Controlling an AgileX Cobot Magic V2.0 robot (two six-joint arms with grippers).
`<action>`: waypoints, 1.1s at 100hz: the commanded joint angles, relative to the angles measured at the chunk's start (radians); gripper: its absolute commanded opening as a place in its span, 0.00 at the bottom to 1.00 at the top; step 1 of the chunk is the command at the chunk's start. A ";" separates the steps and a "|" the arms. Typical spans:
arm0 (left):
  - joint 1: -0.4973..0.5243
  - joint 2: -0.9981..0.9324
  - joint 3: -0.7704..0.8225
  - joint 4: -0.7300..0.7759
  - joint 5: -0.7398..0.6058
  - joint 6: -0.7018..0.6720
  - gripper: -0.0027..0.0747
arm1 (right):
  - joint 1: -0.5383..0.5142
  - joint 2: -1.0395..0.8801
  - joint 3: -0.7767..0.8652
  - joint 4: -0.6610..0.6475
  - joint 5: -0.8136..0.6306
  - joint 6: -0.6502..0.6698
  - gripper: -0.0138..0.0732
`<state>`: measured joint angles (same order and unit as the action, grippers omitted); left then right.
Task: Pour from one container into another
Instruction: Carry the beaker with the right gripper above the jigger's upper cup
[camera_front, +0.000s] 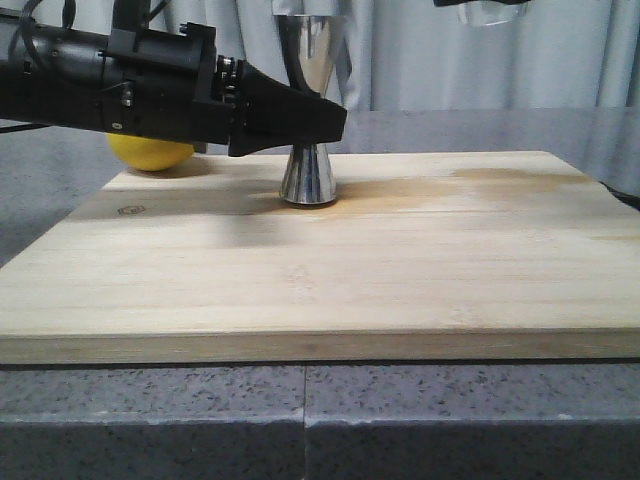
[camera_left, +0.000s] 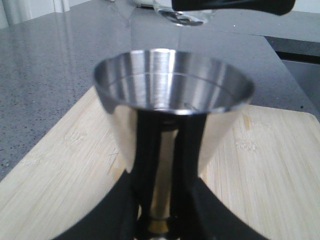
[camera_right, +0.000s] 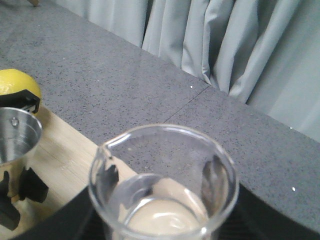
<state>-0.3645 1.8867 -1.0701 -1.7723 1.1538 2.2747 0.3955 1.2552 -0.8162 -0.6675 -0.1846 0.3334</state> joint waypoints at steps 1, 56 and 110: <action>-0.007 -0.046 -0.029 -0.079 0.104 -0.004 0.01 | 0.010 -0.004 -0.073 -0.055 -0.017 0.034 0.48; -0.007 -0.046 -0.029 -0.079 0.104 -0.004 0.01 | 0.086 0.062 -0.187 -0.347 0.032 0.130 0.48; -0.007 -0.046 -0.029 -0.079 0.104 -0.004 0.01 | 0.109 0.116 -0.224 -0.568 0.051 0.139 0.48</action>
<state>-0.3645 1.8867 -1.0701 -1.7723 1.1538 2.2747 0.5038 1.4013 -1.0000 -1.1896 -0.1043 0.4677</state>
